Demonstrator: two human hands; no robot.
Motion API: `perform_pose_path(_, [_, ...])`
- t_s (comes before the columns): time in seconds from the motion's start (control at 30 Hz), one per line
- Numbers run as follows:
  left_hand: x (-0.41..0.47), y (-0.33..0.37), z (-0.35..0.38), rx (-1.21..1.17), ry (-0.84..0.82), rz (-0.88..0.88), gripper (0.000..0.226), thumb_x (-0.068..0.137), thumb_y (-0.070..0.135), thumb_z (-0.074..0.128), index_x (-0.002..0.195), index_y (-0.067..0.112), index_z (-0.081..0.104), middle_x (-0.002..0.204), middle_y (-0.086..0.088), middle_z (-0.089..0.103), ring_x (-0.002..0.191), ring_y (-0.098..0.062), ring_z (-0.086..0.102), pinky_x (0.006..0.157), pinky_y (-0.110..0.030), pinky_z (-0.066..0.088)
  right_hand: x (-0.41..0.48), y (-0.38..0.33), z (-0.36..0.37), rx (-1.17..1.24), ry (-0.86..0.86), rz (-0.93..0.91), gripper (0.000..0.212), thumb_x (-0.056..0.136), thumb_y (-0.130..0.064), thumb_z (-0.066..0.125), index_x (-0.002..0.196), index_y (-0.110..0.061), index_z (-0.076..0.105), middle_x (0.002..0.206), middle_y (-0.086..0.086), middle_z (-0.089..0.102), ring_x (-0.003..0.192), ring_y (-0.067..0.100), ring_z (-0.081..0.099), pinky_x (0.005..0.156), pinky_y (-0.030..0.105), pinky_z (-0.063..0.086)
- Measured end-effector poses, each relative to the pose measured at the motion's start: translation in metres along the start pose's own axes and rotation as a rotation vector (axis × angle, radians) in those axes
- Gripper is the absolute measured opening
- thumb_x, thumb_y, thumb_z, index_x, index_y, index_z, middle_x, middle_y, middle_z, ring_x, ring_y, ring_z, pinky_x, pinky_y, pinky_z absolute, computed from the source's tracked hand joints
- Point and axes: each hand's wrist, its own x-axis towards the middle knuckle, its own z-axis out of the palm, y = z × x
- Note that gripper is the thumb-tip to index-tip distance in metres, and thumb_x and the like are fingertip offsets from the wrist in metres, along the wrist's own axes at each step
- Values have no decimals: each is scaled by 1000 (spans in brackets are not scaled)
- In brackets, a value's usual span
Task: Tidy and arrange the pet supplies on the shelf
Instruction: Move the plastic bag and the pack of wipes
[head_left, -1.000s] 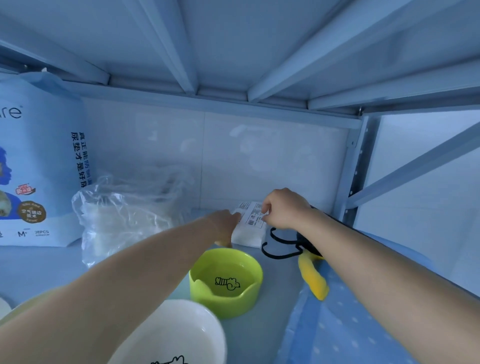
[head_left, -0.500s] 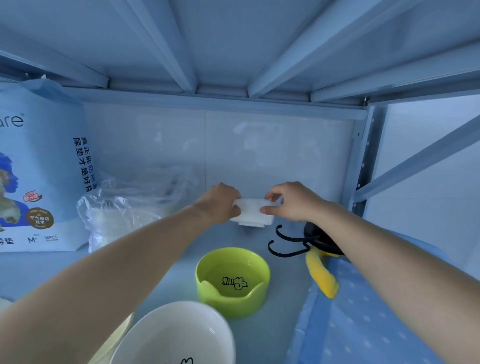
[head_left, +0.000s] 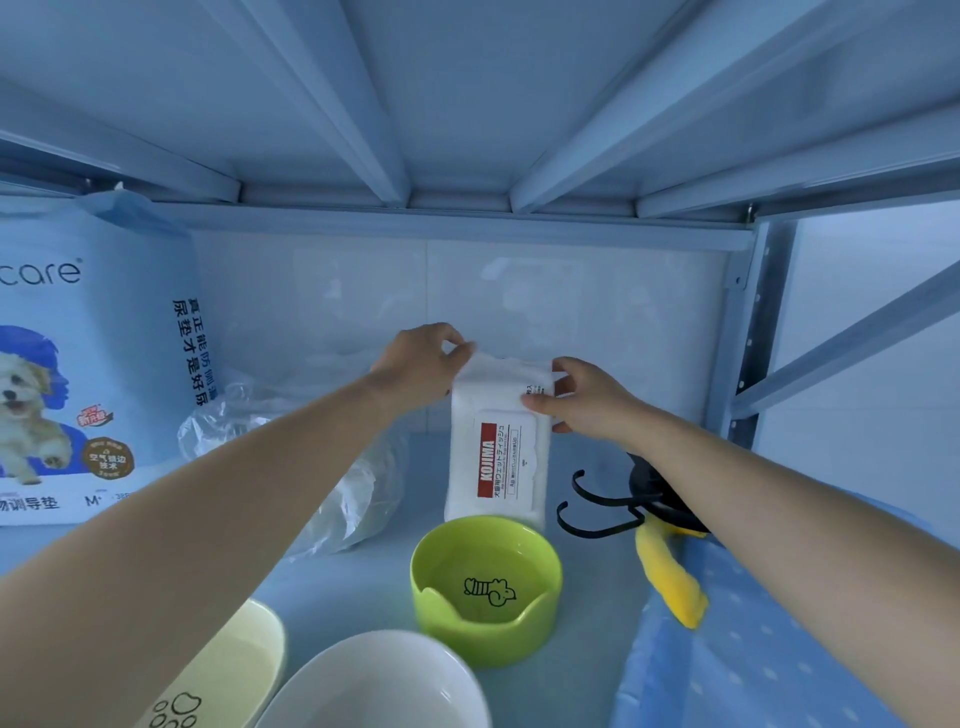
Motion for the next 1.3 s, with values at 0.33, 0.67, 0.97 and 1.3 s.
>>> perform_pose_path(0.33, [-16,-22,24,370,-258,212,52,89,19,54,139,14,39,137,-11,43,124,-24,43,99,-25,31,25,3,8,-89,149,176,34,79,-33,71,105,-21,52,99,1,59,87,19,63,69,32,58])
perform_pose_path(0.67, [-22,-15,60,567,-599,190,40,99,28,35,138,22,43,139,-9,45,125,-27,43,104,-34,35,21,16,5,-238,33,181,21,91,-22,51,106,-20,65,109,4,65,88,20,64,81,32,56])
perform_pose_path(0.97, [-29,-14,63,527,-621,108,46,98,32,40,142,24,34,148,-3,35,133,-23,35,107,-30,28,6,1,-12,-352,2,64,16,87,-18,56,93,-29,67,106,-4,66,94,13,62,80,25,51])
perform_pose_path(1.3, [-39,-20,49,579,-626,127,58,90,21,58,142,27,34,142,-3,42,127,-20,43,102,-29,36,-16,-10,29,-919,-338,24,47,77,-42,71,116,-15,64,112,2,65,97,19,59,83,30,49])
